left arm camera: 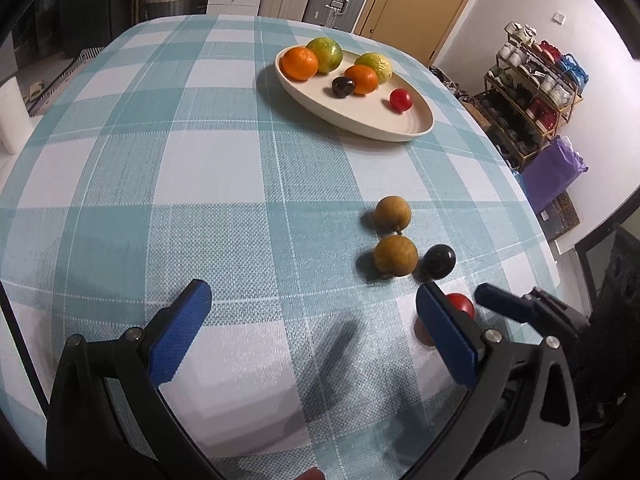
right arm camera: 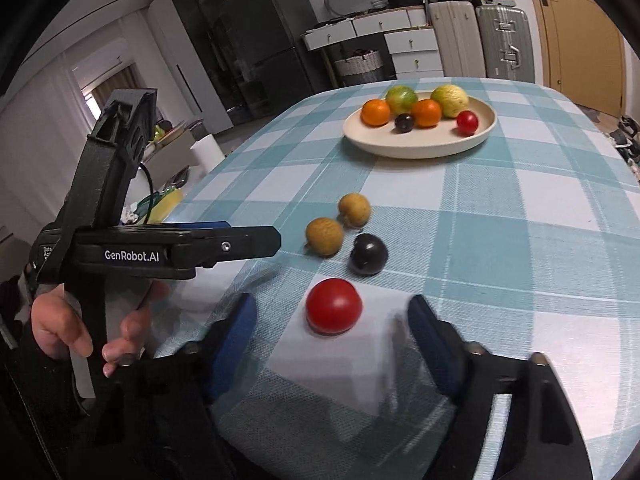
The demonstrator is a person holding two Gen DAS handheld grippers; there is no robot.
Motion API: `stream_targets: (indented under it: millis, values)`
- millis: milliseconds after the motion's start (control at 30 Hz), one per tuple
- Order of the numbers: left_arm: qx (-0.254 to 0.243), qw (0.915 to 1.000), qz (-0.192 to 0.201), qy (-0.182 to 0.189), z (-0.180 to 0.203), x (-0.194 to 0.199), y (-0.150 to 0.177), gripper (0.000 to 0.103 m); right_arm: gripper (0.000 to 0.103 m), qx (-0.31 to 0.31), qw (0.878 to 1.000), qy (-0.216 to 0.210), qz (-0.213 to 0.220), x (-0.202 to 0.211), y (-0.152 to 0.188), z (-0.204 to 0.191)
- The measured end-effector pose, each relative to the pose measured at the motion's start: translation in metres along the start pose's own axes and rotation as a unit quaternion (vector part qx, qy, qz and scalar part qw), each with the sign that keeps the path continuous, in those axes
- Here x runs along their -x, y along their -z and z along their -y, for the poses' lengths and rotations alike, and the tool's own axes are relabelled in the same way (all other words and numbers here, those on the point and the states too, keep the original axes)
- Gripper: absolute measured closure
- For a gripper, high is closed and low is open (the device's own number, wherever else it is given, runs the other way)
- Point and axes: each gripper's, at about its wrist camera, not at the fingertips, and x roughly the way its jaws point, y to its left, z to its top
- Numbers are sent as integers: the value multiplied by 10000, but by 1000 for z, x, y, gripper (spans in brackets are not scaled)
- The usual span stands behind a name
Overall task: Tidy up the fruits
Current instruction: 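Close the right gripper on the second red tomato and lift it, then move the left gripper to a brown fruit while the right gripper holds the tomato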
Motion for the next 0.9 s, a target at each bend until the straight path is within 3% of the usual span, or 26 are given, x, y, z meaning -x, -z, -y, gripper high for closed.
stream_targets:
  millis: [100,167,233,900]
  values:
    - [19,10000,-7,13,-1,-1,1,1,46,21,9999,41,-112,-6,1,-1]
    - [35,10000,-13,36,-2,-1,1,1,65,11,9999,6,-164,-8,1,-1]
    - [42,9999,-11,94,-2,-1,1,1,72,108,9998,-42,-157,-9,2,-4]
    - [-33,9997,-49,248,5,-7,-2,1,75,84,9997,-245,1,2,5,-1]
